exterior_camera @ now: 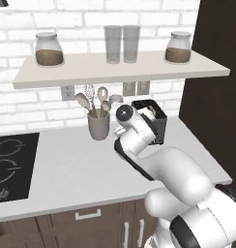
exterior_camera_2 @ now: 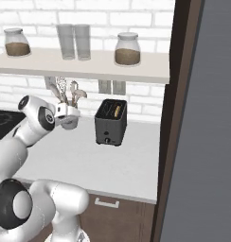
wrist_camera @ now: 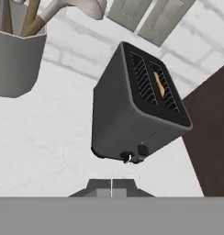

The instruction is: Start the toaster. Once the lever pops up, take the bread to the plate on the dining counter.

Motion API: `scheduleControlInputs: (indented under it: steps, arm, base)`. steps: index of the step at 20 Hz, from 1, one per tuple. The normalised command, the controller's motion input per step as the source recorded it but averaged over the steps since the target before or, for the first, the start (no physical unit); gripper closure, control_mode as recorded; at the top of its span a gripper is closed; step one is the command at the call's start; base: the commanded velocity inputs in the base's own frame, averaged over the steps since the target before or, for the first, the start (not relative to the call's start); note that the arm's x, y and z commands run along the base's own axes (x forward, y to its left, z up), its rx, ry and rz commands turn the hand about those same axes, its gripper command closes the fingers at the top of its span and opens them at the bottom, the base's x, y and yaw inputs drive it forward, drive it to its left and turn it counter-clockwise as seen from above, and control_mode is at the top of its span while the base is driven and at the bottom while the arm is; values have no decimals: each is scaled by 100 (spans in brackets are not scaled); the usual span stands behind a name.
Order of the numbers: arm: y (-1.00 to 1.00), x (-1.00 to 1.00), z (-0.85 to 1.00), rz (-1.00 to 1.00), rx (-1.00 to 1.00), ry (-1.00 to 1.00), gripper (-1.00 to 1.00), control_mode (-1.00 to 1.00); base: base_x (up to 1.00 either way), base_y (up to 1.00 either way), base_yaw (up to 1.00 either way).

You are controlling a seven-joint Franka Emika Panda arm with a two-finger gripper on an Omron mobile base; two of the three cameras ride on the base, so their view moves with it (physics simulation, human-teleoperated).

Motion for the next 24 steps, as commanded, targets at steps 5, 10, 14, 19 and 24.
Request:
scheduleControlInputs:
  steps: [5,10,14,19,24]
  arm:
    - [54,0,1,-2,-13,20,-100,-100]
    - [0,0,0,0,0,0,-100,-100]
    - [0,0,0,0,0,0,-100,-100]
    - [0,0,0,0,0,0,-100,-100]
    - [0,0,0,0,0,0,-100,-100]
  base:
    - [0,0,0]
    - [0,0,0]
    - [0,0,0]
    - [0,0,0]
    - [0,0,0]
